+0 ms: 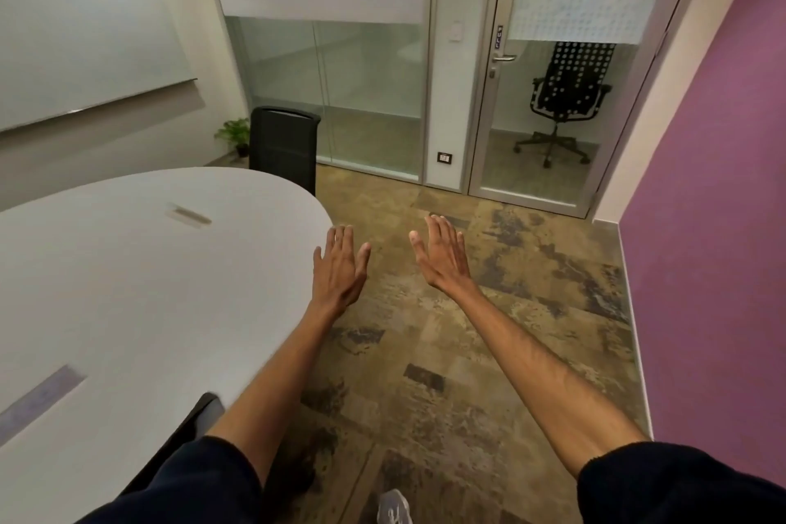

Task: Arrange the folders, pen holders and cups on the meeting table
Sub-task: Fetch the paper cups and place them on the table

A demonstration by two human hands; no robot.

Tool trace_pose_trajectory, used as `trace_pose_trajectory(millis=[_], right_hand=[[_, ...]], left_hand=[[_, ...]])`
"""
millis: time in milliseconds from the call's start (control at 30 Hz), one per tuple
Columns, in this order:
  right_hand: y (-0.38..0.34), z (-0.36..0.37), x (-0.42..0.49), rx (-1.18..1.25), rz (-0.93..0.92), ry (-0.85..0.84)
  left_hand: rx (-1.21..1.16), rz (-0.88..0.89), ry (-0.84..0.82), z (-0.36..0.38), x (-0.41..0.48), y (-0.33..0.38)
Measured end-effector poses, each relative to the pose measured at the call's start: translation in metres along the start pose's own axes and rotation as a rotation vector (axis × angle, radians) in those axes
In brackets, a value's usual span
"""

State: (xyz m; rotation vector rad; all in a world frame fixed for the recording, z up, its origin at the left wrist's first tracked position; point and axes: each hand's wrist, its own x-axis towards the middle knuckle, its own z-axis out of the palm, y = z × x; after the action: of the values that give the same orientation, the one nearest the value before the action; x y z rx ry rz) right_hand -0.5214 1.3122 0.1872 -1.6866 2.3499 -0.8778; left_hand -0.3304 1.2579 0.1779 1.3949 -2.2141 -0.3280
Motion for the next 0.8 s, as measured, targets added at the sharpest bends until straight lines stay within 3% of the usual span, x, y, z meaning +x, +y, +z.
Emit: trace_pose_trajectory(millis=[400,800], right_hand=[[0.070,0.033,0.184,-0.030,-0.008,-0.023],[0.147,0.077,0.348,0.006,0.116,-0.038]], left_hand=[[0.030,0.038,-0.039,0.084,0.203,0.010],[0.050,0.097,-0.122,0.179,0.367,0.017]])
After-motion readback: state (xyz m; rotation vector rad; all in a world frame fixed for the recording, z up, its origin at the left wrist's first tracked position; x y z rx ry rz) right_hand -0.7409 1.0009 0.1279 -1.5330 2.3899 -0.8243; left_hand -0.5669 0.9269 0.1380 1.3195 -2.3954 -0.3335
